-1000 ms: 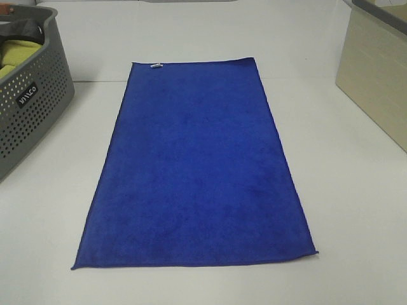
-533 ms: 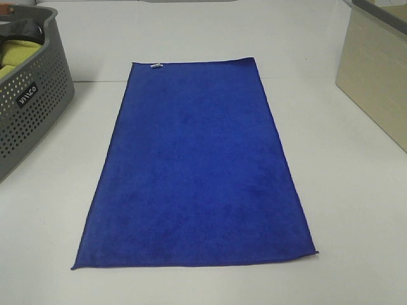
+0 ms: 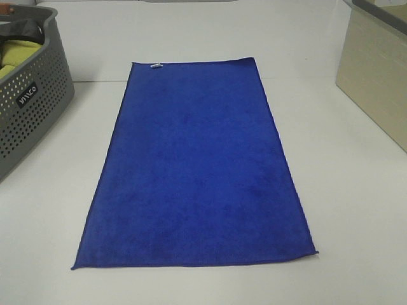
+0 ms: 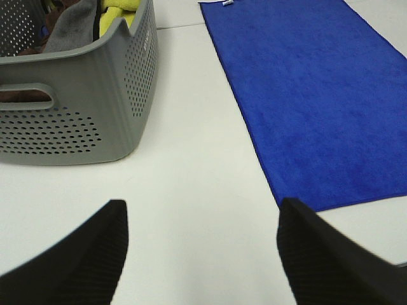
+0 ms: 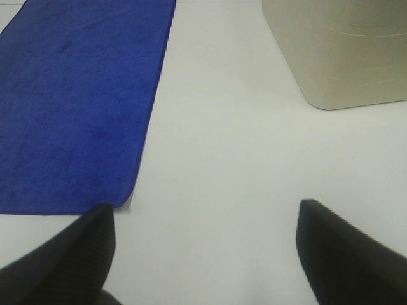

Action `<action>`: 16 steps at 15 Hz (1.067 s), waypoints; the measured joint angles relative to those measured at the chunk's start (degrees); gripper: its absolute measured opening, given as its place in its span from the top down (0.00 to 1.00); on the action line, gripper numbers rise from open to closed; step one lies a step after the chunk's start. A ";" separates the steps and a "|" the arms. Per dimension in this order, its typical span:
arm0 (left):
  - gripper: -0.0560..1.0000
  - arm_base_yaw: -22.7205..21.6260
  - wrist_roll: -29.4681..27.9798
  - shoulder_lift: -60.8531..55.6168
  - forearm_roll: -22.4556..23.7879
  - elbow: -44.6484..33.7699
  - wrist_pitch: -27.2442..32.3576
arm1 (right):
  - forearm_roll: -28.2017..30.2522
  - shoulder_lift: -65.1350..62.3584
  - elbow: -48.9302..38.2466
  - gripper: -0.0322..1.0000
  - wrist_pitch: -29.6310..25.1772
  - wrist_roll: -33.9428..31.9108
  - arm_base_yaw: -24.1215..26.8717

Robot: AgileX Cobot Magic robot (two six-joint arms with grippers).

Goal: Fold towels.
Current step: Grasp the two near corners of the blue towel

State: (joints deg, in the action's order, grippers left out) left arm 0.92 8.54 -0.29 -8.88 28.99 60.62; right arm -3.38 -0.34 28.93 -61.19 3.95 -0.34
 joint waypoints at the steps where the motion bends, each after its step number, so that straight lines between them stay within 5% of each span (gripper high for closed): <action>1: 0.34 0.00 0.00 0.00 0.00 0.00 -0.06 | 0.00 0.00 0.00 0.25 0.00 0.00 0.00; 3: 0.34 0.00 0.00 0.00 -0.06 0.29 -1.43 | 0.00 0.23 0.00 0.25 0.00 0.00 0.00; 4: 0.34 0.00 0.00 1.78 -1.20 0.86 -11.12 | 0.06 4.01 0.57 0.25 1.72 0.00 0.00; 5: 0.34 0.00 0.00 1.78 -1.20 0.86 -11.12 | 0.06 4.01 0.57 0.25 1.72 0.00 0.00; 6: 0.34 0.00 -0.52 6.70 -3.32 0.29 -19.94 | 0.06 11.75 1.09 0.25 6.65 -0.52 0.00; 8: 0.34 0.00 -2.75 14.61 -8.25 -0.34 -25.38 | -0.63 21.94 1.09 0.25 10.89 -2.64 0.00; 12: 0.34 0.00 -2.23 35.70 -23.61 -0.40 -27.10 | -6.65 44.29 4.64 0.25 13.52 -3.32 0.00; 16: 0.34 0.00 11.97 56.55 -37.13 -0.40 -27.67 | -8.88 62.45 11.86 0.25 12.89 -2.06 0.00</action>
State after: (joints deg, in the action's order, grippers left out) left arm 0.92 20.51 56.26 -46.01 28.59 32.95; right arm -12.26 62.11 40.79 -48.30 1.89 -0.34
